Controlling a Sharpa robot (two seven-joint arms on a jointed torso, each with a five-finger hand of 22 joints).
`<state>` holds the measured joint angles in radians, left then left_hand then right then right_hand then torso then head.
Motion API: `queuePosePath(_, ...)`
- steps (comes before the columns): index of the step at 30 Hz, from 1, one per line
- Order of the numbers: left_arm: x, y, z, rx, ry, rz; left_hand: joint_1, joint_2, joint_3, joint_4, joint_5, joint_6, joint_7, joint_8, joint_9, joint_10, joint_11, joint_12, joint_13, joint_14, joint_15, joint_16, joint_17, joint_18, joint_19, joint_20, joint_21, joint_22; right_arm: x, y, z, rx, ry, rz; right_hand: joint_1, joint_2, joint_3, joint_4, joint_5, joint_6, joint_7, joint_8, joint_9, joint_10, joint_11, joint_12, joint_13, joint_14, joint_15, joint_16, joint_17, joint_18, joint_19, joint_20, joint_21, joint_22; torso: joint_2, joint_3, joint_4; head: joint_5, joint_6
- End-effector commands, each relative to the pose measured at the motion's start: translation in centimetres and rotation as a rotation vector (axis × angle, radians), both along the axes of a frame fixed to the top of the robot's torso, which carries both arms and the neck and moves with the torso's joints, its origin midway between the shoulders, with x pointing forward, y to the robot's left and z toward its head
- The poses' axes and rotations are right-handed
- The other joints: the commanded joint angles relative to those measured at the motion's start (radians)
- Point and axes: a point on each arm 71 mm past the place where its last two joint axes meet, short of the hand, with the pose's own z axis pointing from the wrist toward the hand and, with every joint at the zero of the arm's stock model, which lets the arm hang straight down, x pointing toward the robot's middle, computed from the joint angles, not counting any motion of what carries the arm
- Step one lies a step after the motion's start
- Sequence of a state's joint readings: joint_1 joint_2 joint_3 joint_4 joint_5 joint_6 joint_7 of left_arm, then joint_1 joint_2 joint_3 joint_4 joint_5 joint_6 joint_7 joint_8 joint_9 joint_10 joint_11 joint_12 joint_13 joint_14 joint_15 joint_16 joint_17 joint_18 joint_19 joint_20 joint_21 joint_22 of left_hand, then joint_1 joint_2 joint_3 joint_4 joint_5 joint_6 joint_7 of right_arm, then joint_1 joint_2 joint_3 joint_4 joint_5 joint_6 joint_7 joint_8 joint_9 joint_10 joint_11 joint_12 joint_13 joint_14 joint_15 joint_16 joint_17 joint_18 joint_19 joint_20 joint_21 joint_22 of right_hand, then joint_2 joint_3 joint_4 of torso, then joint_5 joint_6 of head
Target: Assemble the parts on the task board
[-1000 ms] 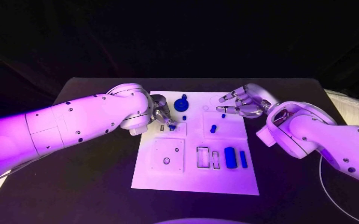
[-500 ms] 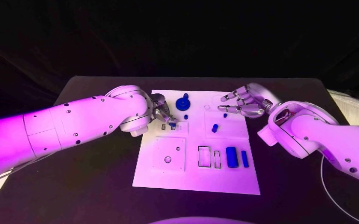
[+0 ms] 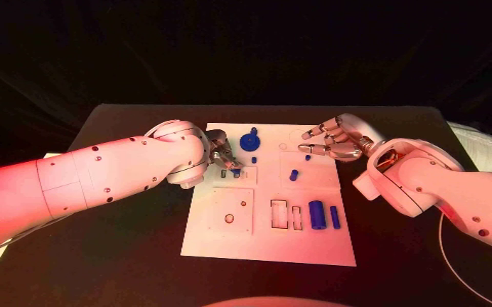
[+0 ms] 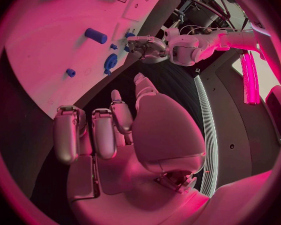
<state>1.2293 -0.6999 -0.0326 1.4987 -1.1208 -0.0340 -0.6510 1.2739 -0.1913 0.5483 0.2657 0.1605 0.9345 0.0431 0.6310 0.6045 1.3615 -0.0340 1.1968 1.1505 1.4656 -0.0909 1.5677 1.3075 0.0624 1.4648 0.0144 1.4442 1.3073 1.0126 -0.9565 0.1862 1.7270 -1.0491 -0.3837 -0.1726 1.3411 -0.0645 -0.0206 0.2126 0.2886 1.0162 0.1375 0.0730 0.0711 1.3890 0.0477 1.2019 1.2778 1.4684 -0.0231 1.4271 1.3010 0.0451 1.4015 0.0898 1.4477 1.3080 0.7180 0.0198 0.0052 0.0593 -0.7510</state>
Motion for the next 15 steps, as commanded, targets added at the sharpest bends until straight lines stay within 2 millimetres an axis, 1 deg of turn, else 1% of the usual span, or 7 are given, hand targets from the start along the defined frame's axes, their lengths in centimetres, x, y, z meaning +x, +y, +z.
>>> queuePosePath(1,-0.14,-0.16,-0.21,0.035,0.002,-0.033,-0.001,0.011,0.166,-0.16,0.0,0.004,-0.006,0.002,0.0,0.004,-0.001,0.001,-0.002,0.105,0.001,0.003,0.263,-0.02,0.018,0.008,0.005,0.105,-0.07,0.15,-0.06,0.0,0.0,0.014,-0.001,0.005,-0.005,-0.003,0.005,0.006,-0.001,0.004,0.001,-0.007,0.002,-0.005,-0.001,0.048,0.001,-0.004,0.0,0.014,-0.007,0.0,-0.003,0.015,0.0,-0.0009,0.001,0.0,-0.005)
queuePosePath(5,-0.22,-0.17,-0.31,0.047,0.017,-0.045,-0.002,0.01,0.168,-0.162,-0.001,0.004,-0.006,0.002,0.001,0.003,-0.001,-0.002,-0.005,0.105,0.001,0.003,0.263,-0.019,0.017,0.008,0.004,0.103,-0.07,0.18,-0.15,0.0,0.002,0.015,-0.001,0.005,-0.005,-0.003,0.005,0.006,-0.001,0.004,0.001,-0.007,0.002,-0.005,-0.001,0.048,0.001,-0.004,0.0,0.014,-0.007,0.0,-0.003,0.015,0.0,-0.0009,0.0016,0.001,-0.008)
queuePosePath(6,-0.24,-0.16,-0.33,0.05,0.02,-0.048,-0.002,0.01,0.168,-0.162,-0.001,0.004,-0.006,0.003,0.001,0.003,-0.001,-0.002,-0.005,0.105,0.001,0.003,0.263,-0.019,0.017,0.008,0.004,0.103,-0.08,0.19,-0.18,0.0,0.003,0.016,-0.002,0.005,-0.006,-0.002,0.005,0.006,-0.001,0.004,0.001,-0.007,0.002,-0.005,-0.002,0.048,0.001,-0.005,0.0,0.014,-0.007,0.0,-0.003,0.015,0.0,0.0,0.0008,0.003,-0.009)
queuePosePath(9,-0.28,-0.1,-0.39,0.058,0.028,-0.054,-0.003,0.01,0.169,-0.163,-0.001,0.004,-0.006,0.003,0.001,0.003,-0.001,-0.003,-0.006,0.105,0.001,0.003,0.263,-0.019,0.016,0.008,0.003,0.102,-0.12,0.26,-0.28,-0.001,0.009,0.02,-0.004,0.005,-0.008,0.0,0.005,0.006,-0.001,0.004,0.001,-0.007,0.003,-0.006,-0.002,0.048,0.001,-0.005,-0.001,0.015,-0.008,0.0,-0.004,0.014,0.0,-0.0001,0.0006,0.003,-0.011)
queuePosePath(11,-0.29,-0.08,-0.42,0.064,0.032,-0.059,-0.003,0.009,0.169,-0.164,-0.001,0.004,-0.006,0.003,0.001,0.003,-0.001,-0.004,-0.007,0.105,0.001,0.003,0.263,-0.018,0.014,0.008,0.001,0.099,-0.13,0.3,-0.33,-0.002,0.012,0.022,-0.007,0.006,-0.011,0.003,0.003,0.006,-0.002,0.004,0.001,-0.008,0.003,-0.006,-0.003,0.048,0.001,-0.007,-0.003,0.015,-0.008,0.0,-0.005,0.013,0.0,0.0001,0.0009,0.003,-0.009)
queuePosePath(15,-0.34,-0.1,-0.46,0.074,0.037,-0.068,-0.003,0.009,0.169,-0.164,-0.001,0.004,-0.006,0.003,0.001,0.002,-0.001,-0.004,-0.008,0.105,0.001,0.003,0.263,-0.018,0.014,0.008,0.0,0.098,-0.14,0.35,-0.38,-0.003,0.015,0.024,-0.008,0.007,-0.013,0.004,0.001,0.006,-0.002,0.004,0.001,-0.008,0.002,-0.006,-0.002,0.048,0.001,-0.007,-0.003,0.015,-0.009,0.0,-0.006,0.011,0.0,-0.0001,0.0011,0.003,-0.009)
